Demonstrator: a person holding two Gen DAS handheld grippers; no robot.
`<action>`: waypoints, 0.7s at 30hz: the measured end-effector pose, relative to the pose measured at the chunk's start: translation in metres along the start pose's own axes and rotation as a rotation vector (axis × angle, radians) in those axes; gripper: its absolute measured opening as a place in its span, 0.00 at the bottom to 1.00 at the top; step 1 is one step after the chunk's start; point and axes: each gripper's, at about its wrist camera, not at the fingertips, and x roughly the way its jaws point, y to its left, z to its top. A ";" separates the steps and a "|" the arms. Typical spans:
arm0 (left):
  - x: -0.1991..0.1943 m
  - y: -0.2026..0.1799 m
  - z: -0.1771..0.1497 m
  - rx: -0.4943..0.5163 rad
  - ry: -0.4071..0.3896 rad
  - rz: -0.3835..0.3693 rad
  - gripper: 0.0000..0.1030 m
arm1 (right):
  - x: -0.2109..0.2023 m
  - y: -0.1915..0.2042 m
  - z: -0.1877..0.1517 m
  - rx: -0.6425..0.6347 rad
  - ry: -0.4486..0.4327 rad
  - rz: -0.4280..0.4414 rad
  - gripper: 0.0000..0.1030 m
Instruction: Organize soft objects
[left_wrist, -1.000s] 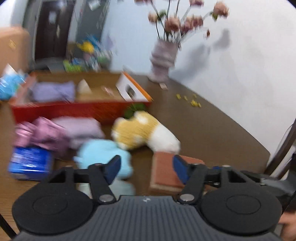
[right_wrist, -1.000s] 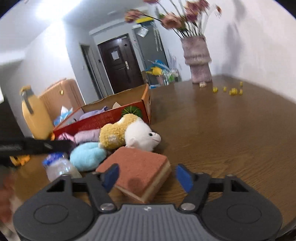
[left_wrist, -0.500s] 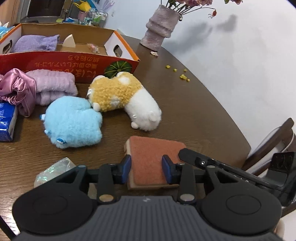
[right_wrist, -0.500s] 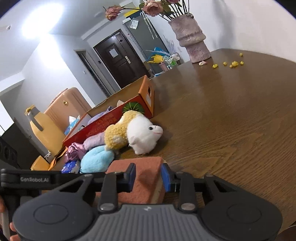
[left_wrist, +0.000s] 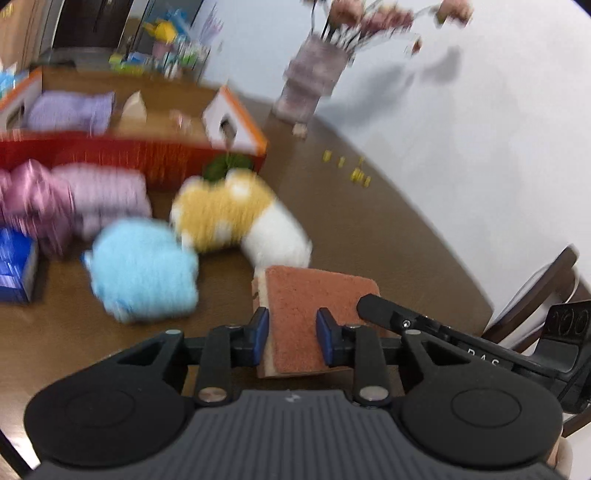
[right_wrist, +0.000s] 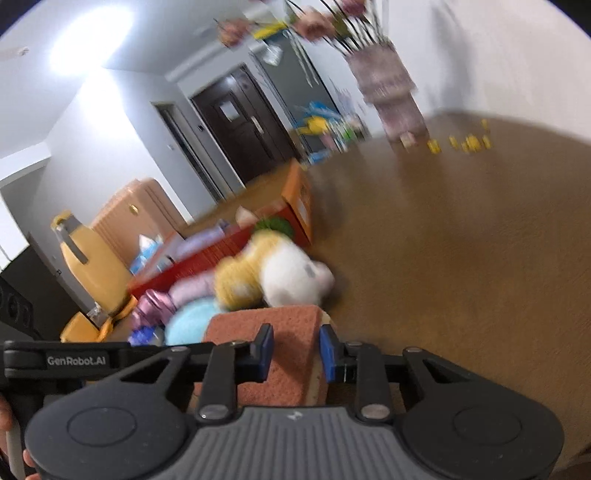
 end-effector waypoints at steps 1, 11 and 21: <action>-0.009 0.001 0.008 -0.003 -0.029 -0.005 0.28 | 0.001 0.009 0.013 -0.023 -0.019 0.018 0.25; -0.054 0.084 0.149 -0.087 -0.189 0.081 0.27 | 0.120 0.107 0.149 -0.176 -0.029 0.182 0.24; -0.008 0.204 0.169 -0.181 -0.060 0.295 0.27 | 0.289 0.143 0.126 -0.128 0.260 0.173 0.24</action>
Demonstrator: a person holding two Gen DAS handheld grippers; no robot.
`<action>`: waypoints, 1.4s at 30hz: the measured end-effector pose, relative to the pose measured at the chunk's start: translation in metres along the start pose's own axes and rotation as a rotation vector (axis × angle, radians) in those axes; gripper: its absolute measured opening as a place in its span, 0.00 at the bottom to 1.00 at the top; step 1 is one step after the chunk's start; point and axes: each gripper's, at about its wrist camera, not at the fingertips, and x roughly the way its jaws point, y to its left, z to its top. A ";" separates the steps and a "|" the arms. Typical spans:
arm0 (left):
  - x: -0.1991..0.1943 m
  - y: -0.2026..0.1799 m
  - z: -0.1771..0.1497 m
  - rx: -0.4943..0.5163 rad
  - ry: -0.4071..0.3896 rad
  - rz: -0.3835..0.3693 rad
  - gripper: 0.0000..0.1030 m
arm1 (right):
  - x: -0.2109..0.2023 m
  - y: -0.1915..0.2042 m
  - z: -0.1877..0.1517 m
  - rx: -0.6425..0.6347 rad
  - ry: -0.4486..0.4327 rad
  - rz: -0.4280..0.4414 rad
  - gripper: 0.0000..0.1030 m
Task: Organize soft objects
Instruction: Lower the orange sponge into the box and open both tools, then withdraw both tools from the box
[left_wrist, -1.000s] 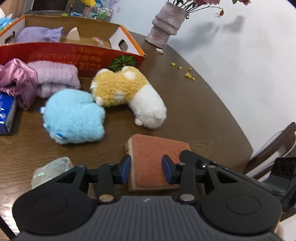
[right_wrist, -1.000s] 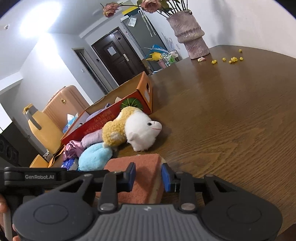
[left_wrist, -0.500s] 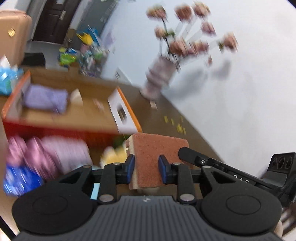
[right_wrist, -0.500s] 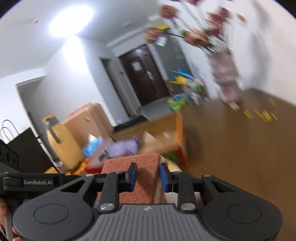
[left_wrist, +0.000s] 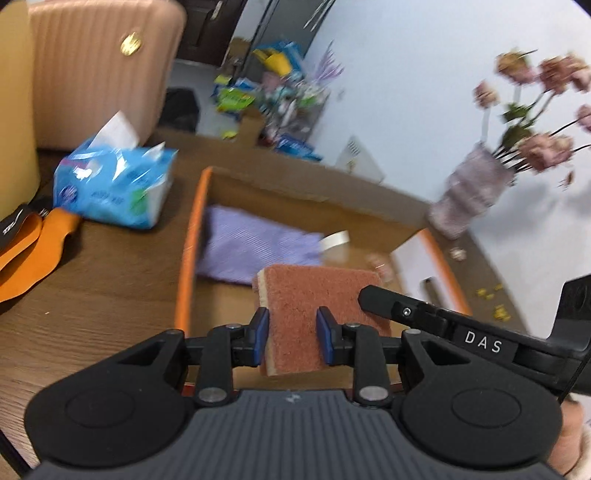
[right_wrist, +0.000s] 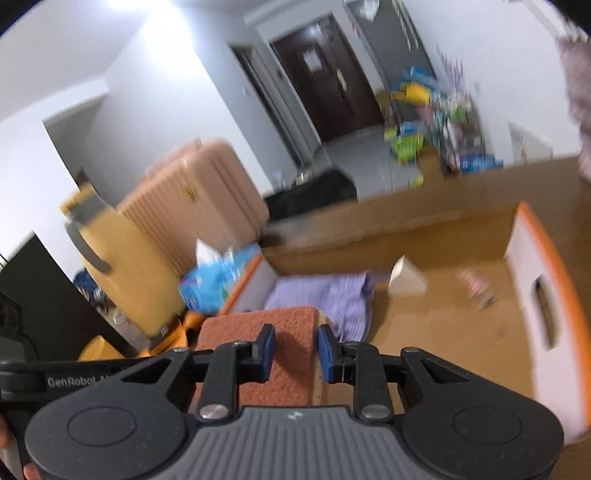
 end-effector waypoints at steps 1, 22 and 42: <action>0.003 0.007 0.000 -0.006 0.010 0.018 0.27 | 0.012 0.003 -0.002 -0.014 0.028 -0.005 0.24; -0.104 -0.019 -0.003 0.174 -0.209 0.106 0.68 | -0.094 0.037 0.015 -0.206 -0.097 -0.126 0.24; -0.193 -0.073 -0.101 0.282 -0.523 0.254 0.92 | -0.256 0.023 -0.064 -0.248 -0.445 -0.277 0.91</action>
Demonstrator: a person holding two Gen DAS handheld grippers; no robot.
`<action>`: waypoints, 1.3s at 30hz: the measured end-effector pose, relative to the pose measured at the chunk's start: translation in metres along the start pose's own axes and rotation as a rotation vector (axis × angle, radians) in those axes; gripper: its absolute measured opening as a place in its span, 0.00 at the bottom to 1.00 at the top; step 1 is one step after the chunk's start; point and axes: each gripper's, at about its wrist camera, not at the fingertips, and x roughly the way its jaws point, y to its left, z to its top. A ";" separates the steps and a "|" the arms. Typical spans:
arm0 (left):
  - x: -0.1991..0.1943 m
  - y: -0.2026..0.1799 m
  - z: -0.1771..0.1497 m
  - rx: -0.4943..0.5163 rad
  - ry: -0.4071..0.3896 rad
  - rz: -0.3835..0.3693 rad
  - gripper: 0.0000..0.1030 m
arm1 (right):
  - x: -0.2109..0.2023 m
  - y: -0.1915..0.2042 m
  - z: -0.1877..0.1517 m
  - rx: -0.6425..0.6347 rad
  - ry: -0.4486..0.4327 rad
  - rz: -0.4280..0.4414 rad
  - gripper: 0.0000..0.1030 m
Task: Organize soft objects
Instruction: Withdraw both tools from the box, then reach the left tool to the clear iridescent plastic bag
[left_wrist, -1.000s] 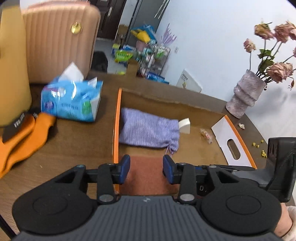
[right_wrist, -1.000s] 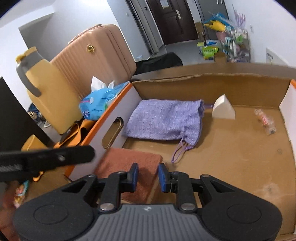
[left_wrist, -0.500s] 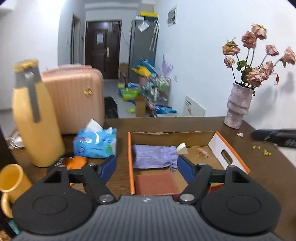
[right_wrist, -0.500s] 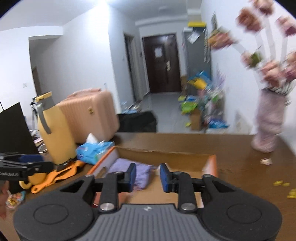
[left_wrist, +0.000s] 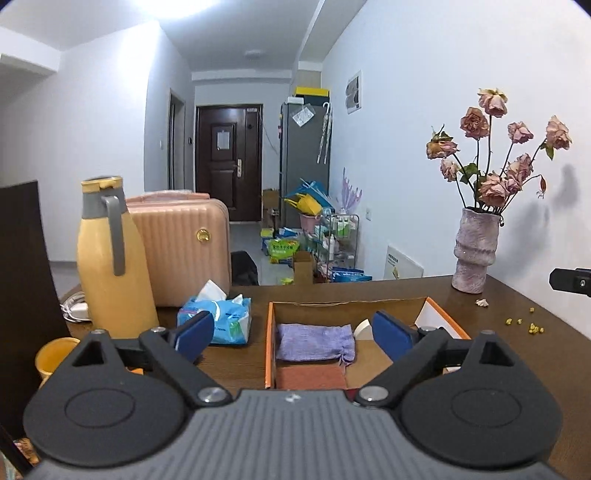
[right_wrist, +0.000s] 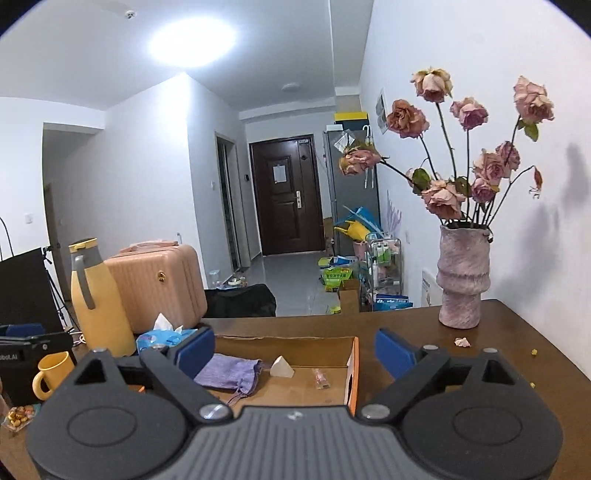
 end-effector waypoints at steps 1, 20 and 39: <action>-0.007 0.001 -0.005 0.004 -0.011 -0.004 0.94 | -0.007 0.001 -0.007 -0.004 -0.003 0.004 0.91; -0.060 -0.050 -0.157 0.055 0.182 -0.332 0.96 | -0.080 0.027 -0.180 -0.056 0.174 0.015 0.89; 0.014 -0.030 -0.161 -0.037 0.294 -0.232 0.67 | -0.004 0.031 -0.171 -0.045 0.253 0.063 0.82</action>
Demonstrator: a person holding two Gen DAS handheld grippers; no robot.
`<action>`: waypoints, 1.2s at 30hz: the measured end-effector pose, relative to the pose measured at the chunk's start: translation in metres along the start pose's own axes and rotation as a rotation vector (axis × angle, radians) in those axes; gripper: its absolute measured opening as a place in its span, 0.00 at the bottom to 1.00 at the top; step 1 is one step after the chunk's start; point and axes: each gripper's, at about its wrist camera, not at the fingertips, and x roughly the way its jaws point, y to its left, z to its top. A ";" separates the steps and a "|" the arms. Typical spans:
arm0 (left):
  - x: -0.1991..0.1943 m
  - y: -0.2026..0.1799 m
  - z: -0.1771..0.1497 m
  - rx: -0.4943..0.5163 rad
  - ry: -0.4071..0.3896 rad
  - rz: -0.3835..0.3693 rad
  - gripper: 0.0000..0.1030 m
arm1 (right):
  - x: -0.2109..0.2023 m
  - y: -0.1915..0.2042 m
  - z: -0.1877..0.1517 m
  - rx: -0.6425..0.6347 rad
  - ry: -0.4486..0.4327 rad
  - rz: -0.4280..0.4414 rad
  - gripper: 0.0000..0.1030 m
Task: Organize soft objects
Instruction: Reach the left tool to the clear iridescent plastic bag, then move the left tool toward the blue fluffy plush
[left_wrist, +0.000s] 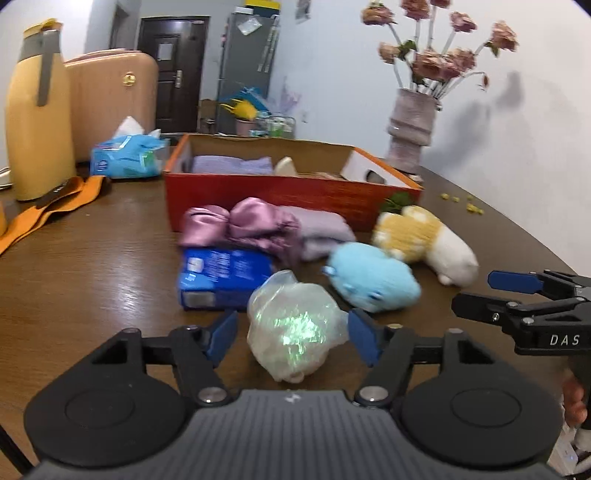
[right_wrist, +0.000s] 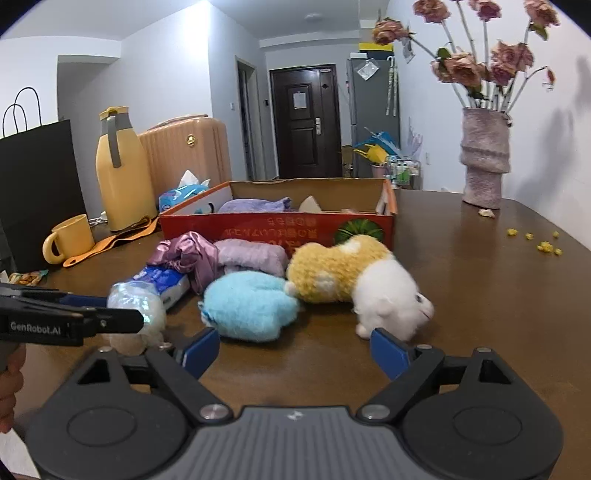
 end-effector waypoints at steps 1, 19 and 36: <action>0.000 0.003 0.003 -0.009 -0.002 0.001 0.68 | 0.008 0.001 0.004 0.013 0.009 0.013 0.78; 0.037 -0.028 0.057 -0.085 0.077 -0.089 0.47 | 0.056 -0.010 0.007 0.212 0.131 0.202 0.26; 0.074 -0.038 0.048 -0.150 0.146 -0.014 0.69 | 0.027 -0.050 -0.002 0.354 0.048 0.172 0.30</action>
